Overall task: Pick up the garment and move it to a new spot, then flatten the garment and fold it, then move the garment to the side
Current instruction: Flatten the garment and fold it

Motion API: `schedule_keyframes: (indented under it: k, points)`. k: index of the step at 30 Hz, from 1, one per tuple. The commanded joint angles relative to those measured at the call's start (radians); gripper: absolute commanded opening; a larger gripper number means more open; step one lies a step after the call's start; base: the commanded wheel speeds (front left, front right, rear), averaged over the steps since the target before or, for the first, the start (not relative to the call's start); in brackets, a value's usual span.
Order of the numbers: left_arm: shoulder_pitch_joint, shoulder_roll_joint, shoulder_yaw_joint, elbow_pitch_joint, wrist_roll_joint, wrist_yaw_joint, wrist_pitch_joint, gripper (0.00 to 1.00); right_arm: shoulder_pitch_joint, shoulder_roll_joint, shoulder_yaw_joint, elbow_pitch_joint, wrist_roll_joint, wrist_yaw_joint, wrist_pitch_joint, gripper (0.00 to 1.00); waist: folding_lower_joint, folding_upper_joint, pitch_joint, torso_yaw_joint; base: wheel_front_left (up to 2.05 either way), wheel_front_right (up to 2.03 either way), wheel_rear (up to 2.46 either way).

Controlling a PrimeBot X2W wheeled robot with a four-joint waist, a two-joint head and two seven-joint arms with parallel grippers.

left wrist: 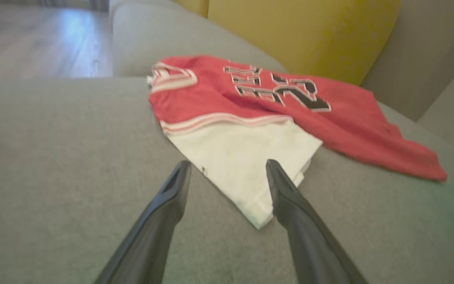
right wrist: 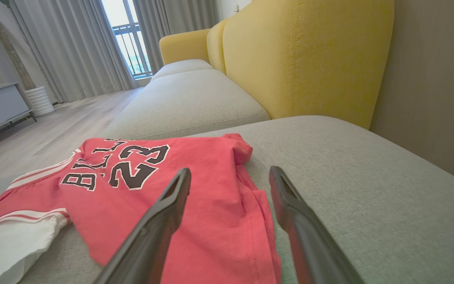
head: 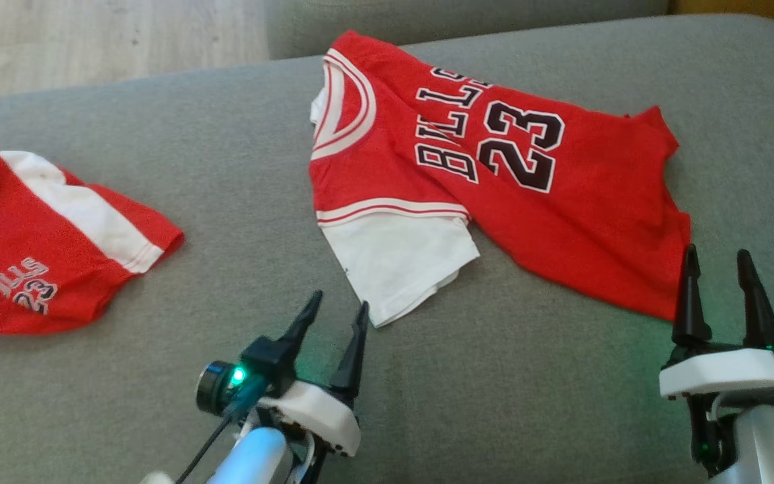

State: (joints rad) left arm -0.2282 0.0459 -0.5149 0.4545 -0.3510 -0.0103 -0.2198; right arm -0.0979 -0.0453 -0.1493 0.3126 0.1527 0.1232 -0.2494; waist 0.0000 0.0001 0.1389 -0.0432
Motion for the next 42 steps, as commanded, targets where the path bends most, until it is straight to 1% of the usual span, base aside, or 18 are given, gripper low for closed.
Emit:
schedule_keyframes:
  k: [1,6,9,14,20,21,22,23,24,25,28,31,34,35,36,39,42]
  points:
    - [-0.067,0.004,-0.007,0.021,-0.017,0.002,0.031,1.0,-0.047,-0.005,0.028,-0.032,0.006,0.008,-0.005,1.0,0.0,-0.0001,0.021,-0.021,0.0,0.0,0.0]
    - [-0.125,0.004,-0.074,0.124,-0.114,0.03,0.121,1.0,-0.062,-0.005,0.035,-0.026,0.012,0.008,-0.007,1.0,0.0,-0.0001,0.046,-0.051,0.0,0.0,0.0]
    - [-0.158,0.004,-0.099,0.168,-0.14,0.044,0.132,1.0,-0.069,-0.005,0.031,-0.024,0.015,0.008,-0.008,1.0,0.0,-0.0001,0.058,-0.062,0.0,0.0,0.0]
    - [-0.184,0.004,-0.137,0.195,-0.22,0.03,0.128,1.0,-0.073,-0.005,0.02,-0.015,-0.015,0.008,-0.01,1.0,0.0,-0.0001,0.065,-0.073,0.0,0.0,0.0]
    - [-0.212,0.004,-0.193,0.228,-0.269,0.028,0.133,1.0,-0.082,-0.005,0.023,-0.012,-0.023,0.008,-0.012,1.0,0.0,-0.0001,0.069,-0.089,0.0,0.0,0.0]
    - [-0.215,0.004,-0.204,0.231,-0.276,0.022,0.134,0.91,-0.084,-0.005,0.022,-0.011,-0.023,0.008,-0.012,1.0,0.0,-0.0001,0.069,-0.09,0.0,0.0,0.0]
    - [-0.218,0.004,-0.214,0.233,-0.283,0.017,0.134,0.47,-0.085,-0.005,0.02,-0.01,-0.023,0.008,-0.012,1.0,0.0,-0.0001,0.069,-0.091,0.0,0.0,0.0]
    - [-0.218,0.004,-0.214,0.233,-0.283,0.017,0.134,0.47,-0.085,-0.005,0.02,-0.01,-0.023,0.008,-0.012,1.0,0.0,-0.0001,0.069,-0.091,0.0,0.0,0.0]
    - [-0.221,0.004,-0.223,0.235,-0.288,0.011,0.13,0.18,-0.086,-0.005,0.018,-0.009,-0.023,0.008,-0.012,1.0,0.0,-0.0001,0.068,-0.092,0.0,0.0,0.0]
    - [-0.224,0.004,-0.229,0.235,-0.294,0.008,0.123,0.0,-0.087,-0.005,0.015,-0.007,-0.024,0.008,-0.012,1.0,0.0,-0.0001,0.067,-0.092,0.0,0.0,0.0]
    - [-0.232,0.004,-0.231,0.23,-0.313,0.013,0.072,0.0,-0.086,-0.005,0.008,0.001,-0.029,0.008,-0.012,1.0,0.0,-0.0001,0.061,-0.089,0.0,0.0,0.0]
    - [-0.241,0.004,-0.22,0.228,-0.319,0.033,0.008,0.0,-0.083,-0.005,0.002,0.011,-0.035,0.008,-0.012,1.0,0.0,-0.0001,0.051,-0.082,0.0,0.0,0.0]
    - [-0.245,0.004,-0.189,0.211,-0.314,0.05,-0.03,0.0,-0.08,-0.005,-0.012,0.03,-0.044,0.008,-0.012,1.0,0.0,-0.0001,0.037,-0.071,0.0,0.0,0.0]
    - [-0.244,0.005,-0.17,0.2,-0.309,0.057,-0.036,0.0,-0.079,-0.005,-0.02,0.04,-0.047,0.008,-0.012,1.0,0.0,-0.0001,0.033,-0.067,0.0,0.0,0.0]
    - [-0.234,0.009,-0.119,0.159,-0.301,0.063,-0.041,0.0,-0.076,-0.005,-0.036,0.066,-0.058,0.008,-0.008,1.0,0.0,-0.0001,0.023,-0.057,0.0,0.0,0.0]
    - [-0.198,0.024,-0.027,0.053,-0.242,0.078,-0.041,0.0,-0.072,-0.005,-0.067,0.111,-0.064,0.008,0.011,1.0,0.0,-0.0001,0.011,-0.04,0.0,0.0,0.0]
    - [-0.142,0.025,0.05,-0.033,-0.186,0.078,-0.042,0.0,-0.075,-0.005,-0.091,0.167,-0.052,0.008,0.031,1.0,0.0,-0.0001,0.0,-0.026,0.0,0.0,0.0]
